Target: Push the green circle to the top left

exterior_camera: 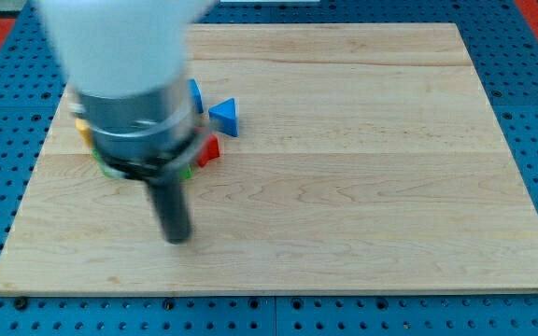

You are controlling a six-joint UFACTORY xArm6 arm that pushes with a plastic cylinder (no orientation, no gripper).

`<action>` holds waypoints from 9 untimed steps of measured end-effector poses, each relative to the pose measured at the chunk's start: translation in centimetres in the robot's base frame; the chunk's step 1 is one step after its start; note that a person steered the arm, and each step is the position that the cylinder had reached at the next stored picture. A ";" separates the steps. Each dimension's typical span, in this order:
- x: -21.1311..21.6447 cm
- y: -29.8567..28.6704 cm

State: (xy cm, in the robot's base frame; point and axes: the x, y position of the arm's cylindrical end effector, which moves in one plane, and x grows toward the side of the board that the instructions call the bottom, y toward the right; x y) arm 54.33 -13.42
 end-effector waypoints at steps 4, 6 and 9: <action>-6.9 -7.2; -11.7 -11.8; -16.8 -16.0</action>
State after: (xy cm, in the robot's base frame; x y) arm 37.52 -29.39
